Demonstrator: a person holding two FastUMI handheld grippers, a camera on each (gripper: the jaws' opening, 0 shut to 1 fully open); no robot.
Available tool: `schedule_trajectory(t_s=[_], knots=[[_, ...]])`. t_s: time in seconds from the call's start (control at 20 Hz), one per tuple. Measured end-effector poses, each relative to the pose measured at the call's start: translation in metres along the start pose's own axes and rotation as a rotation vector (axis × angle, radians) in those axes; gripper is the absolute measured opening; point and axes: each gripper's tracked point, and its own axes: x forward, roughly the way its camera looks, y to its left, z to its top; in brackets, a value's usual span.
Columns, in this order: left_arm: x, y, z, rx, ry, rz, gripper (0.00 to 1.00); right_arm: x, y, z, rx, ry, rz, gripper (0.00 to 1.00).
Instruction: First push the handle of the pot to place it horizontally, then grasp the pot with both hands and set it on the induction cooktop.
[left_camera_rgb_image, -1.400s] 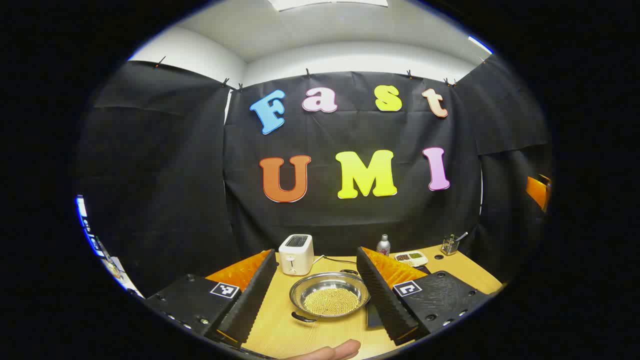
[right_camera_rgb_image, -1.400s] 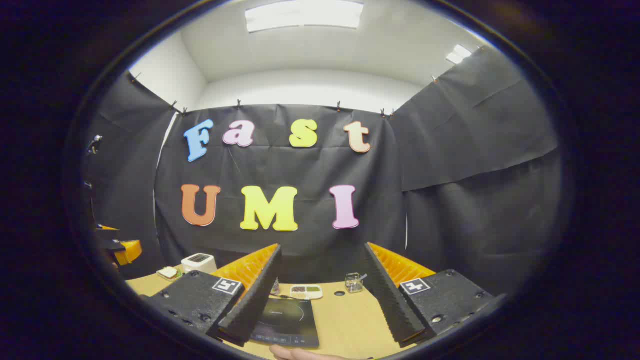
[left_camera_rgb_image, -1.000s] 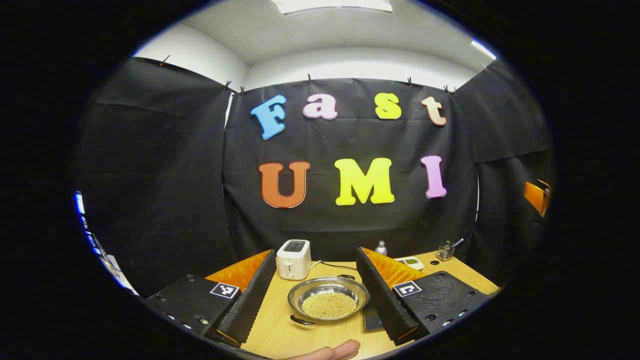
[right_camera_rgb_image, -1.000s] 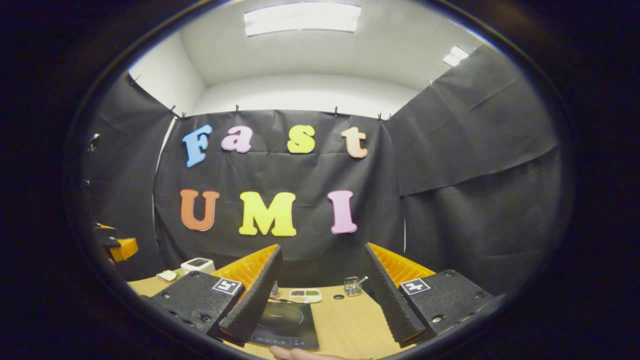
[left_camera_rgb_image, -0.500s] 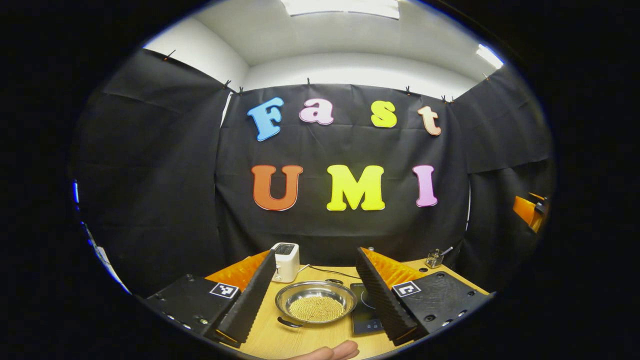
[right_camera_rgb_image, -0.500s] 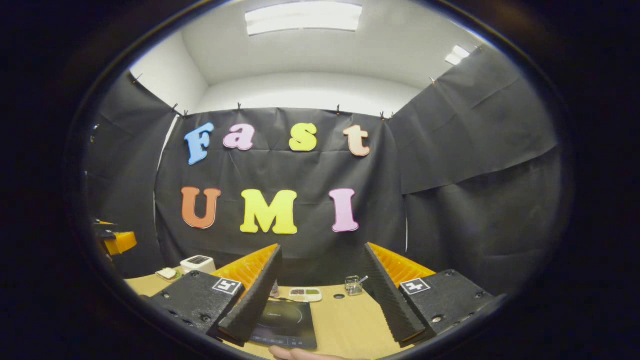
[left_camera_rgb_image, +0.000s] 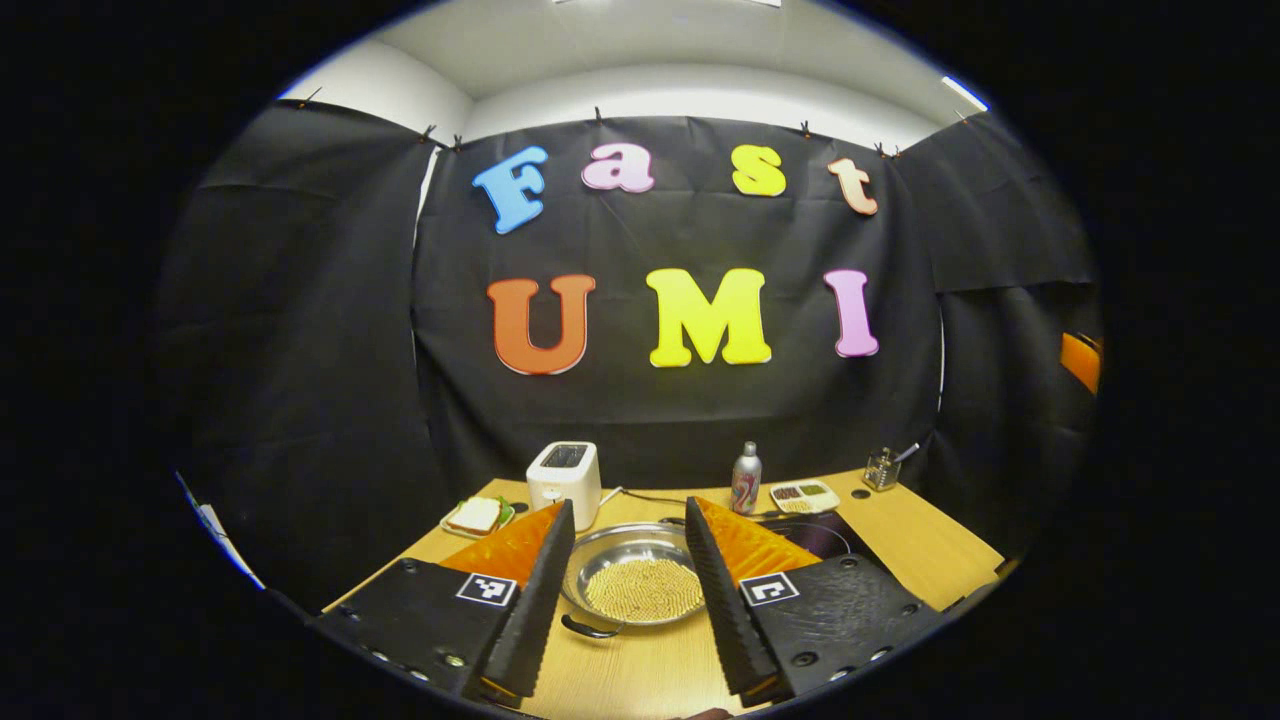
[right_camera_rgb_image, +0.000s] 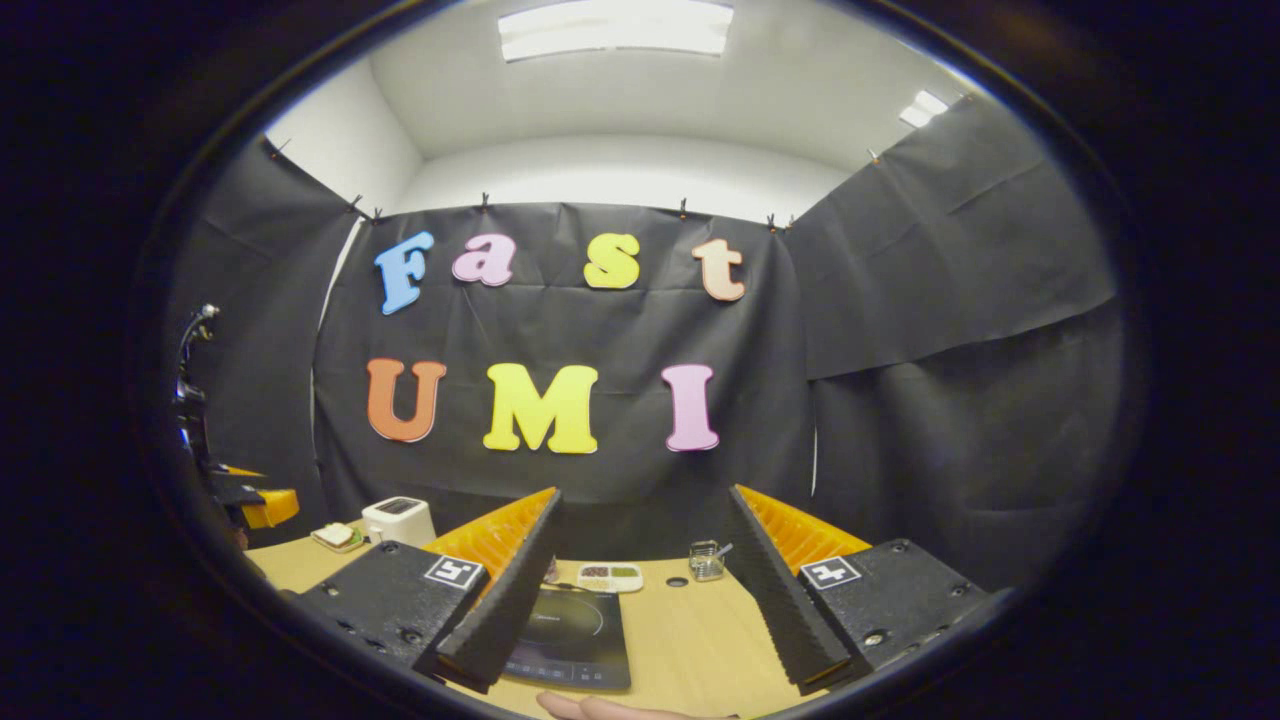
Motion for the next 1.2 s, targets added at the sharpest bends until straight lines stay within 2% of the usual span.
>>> schedule_trajectory(t_s=[0.1,0.15,0.2,0.25,0.5,0.55,0.6,0.95,1.2], knots=[[0.01,0.001,-0.011,-0.019,0.039,-0.012,0.45,0.001,0.001,-0.002,-0.002,-0.004,0.0,0.99],[0.015,0.004,-0.018,-0.029,0.059,-0.005,0.29,0.001,0.002,-0.003,0.0,-0.003,0.002,1.0],[0.017,0.005,-0.027,-0.042,0.092,-0.002,0.18,0.001,0.002,-0.005,0.002,0.001,0.004,0.99],[0.019,0.003,-0.039,-0.05,0.13,-0.01,0.01,0.001,0.002,-0.008,0.003,0.007,0.004,0.99],[0.035,0.003,-0.084,-0.032,0.271,-0.02,0.01,0.009,0.003,-0.019,0.009,0.035,0.005,0.99],[0.053,0.005,-0.092,-0.035,0.288,-0.019,0.01,0.011,0.004,-0.022,0.01,0.042,0.006,0.99],[0.043,0.003,-0.097,-0.033,0.311,-0.02,0.0,0.012,0.004,-0.024,0.01,0.048,0.006,0.99],[0.056,-0.002,-0.162,0.0,0.477,-0.034,0.0,0.02,0.001,-0.035,0.005,0.072,-0.003,1.0],[0.066,-0.003,-0.204,-0.021,0.582,-0.044,0.0,0.026,-0.001,-0.044,0.002,0.09,-0.007,0.99]])
